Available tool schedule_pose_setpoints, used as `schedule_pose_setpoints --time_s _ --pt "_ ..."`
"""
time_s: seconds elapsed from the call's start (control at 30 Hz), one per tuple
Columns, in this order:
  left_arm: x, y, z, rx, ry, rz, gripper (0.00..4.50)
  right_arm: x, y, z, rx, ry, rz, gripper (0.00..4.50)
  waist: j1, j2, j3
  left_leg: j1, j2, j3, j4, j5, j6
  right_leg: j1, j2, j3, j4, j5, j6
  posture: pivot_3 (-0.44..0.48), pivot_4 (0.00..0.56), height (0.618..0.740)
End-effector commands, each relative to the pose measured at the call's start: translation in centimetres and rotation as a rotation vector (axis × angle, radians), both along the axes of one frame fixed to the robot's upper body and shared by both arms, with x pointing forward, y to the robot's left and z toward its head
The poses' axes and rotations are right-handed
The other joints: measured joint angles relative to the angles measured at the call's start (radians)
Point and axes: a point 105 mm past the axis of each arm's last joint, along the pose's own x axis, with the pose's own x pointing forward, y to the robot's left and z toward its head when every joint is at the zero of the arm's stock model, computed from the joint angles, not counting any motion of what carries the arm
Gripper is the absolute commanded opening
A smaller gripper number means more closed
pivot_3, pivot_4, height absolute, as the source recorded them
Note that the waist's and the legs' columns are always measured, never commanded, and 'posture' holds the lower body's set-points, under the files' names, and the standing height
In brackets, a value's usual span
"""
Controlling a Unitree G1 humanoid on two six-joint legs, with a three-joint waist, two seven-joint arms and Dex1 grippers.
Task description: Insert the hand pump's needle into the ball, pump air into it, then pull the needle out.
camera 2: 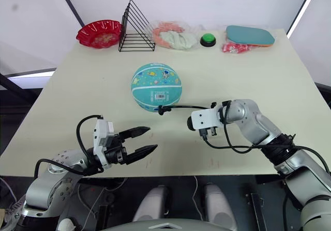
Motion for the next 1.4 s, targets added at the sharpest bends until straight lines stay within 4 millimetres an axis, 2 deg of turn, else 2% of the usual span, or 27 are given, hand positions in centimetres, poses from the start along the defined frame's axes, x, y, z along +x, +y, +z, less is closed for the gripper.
schedule_pose_setpoints --time_s 0.03,0.1,0.13,0.23,0.27,0.4,0.6,0.7,0.93,1.03,1.23,1.4 --pt "-0.2 0.3 0.3 0.035 -0.044 0.005 3.69 -0.8 -0.9 -2.1 -0.036 0.095 0.029 2.08 0.000 0.000 0.000 0.000 -0.001 0.001 0.000 0.000 0.000 0.000 -0.002 0.000 0.000 0.000 0.000 0.000 0.150 0.740" --pt "-0.2 0.4 0.2 0.038 -0.043 0.007 3.69 -0.7 -1.0 -1.9 -0.032 0.082 0.042 2.97 0.001 0.000 0.001 -0.001 -0.002 0.001 0.000 0.000 0.000 0.000 -0.004 0.000 0.000 0.002 -0.002 0.000 0.150 0.740" --pt "-0.2 0.5 0.2 0.038 -0.043 0.007 3.69 -0.6 -1.0 -1.6 -0.022 0.070 0.044 3.56 0.000 0.000 0.001 -0.001 -0.003 0.002 0.000 0.000 0.000 -0.001 -0.005 0.000 0.000 0.003 -0.002 0.000 0.150 0.740" --pt "-0.2 0.8 0.4 0.032 -0.046 0.012 3.69 -1.4 -0.6 0.0 0.070 0.107 0.044 4.49 -0.006 0.000 0.002 -0.001 -0.003 0.002 -0.001 0.000 0.000 -0.001 -0.005 0.000 0.000 0.005 0.001 0.000 0.150 0.740" --pt "-0.2 0.9 0.4 0.031 -0.046 0.014 3.69 -1.8 -0.5 0.5 0.093 0.116 0.049 4.49 -0.006 0.000 0.002 -0.002 -0.003 0.002 -0.002 0.000 0.000 -0.002 -0.005 0.000 0.000 0.005 0.001 0.000 0.150 0.740" --pt "0.2 1.4 0.8 0.015 -0.053 0.029 3.69 -4.5 0.8 4.8 0.389 0.221 0.024 4.49 -0.005 0.000 0.003 -0.002 -0.003 -0.001 -0.002 0.000 0.000 -0.002 -0.004 -0.002 0.000 0.004 0.001 0.000 0.150 0.740" --pt "1.0 2.8 1.8 0.007 -0.059 0.076 3.69 -7.0 -0.6 8.0 0.518 0.262 -0.013 4.49 -0.004 0.000 0.004 -0.002 -0.003 -0.001 -0.001 0.000 0.000 -0.001 -0.005 -0.002 0.000 0.003 0.004 0.000 0.150 0.740" --pt "1.8 3.8 2.9 -0.007 -0.074 0.109 3.69 -7.9 -1.9 9.3 0.596 0.258 -0.053 4.49 -0.002 -0.001 0.005 -0.002 -0.003 -0.001 -0.001 0.000 0.000 -0.001 -0.005 -0.002 0.000 0.002 0.004 0.000 0.150 0.740" --pt "3.2 5.4 4.7 0.032 -0.103 0.139 3.69 -9.9 -3.8 10.0 0.650 0.219 -0.130 4.49 -0.006 -0.001 0.005 -0.002 -0.006 0.000 -0.001 0.000 0.000 -0.001 -0.004 -0.002 0.000 0.002 0.005 0.000 0.150 0.740" --pt "5.1 5.9 6.6 0.049 -0.149 0.162 3.69 -11.1 -5.6 10.3 0.687 0.183 -0.209 4.49 0.001 -0.002 0.006 -0.002 -0.007 -0.001 -0.001 0.000 0.000 -0.001 -0.004 -0.002 0.001 0.002 0.005 0.000 0.150 0.740" --pt "7.7 5.7 9.2 0.078 -0.221 0.151 3.69 -12.3 -7.3 10.8 0.719 0.091 -0.288 4.49 0.014 -0.003 0.006 -0.002 -0.008 0.000 -0.001 0.000 0.000 0.000 -0.005 -0.002 0.001 0.002 0.006 0.000 0.150 0.740" --pt "10.0 5.1 9.7 0.116 -0.237 0.168 3.69 -12.5 -7.4 10.6 0.725 0.055 -0.308 4.49 0.013 -0.003 0.006 -0.002 -0.008 0.000 0.000 0.000 0.000 0.000 -0.004 -0.001 0.001 0.003 0.006 0.000 0.150 0.740"
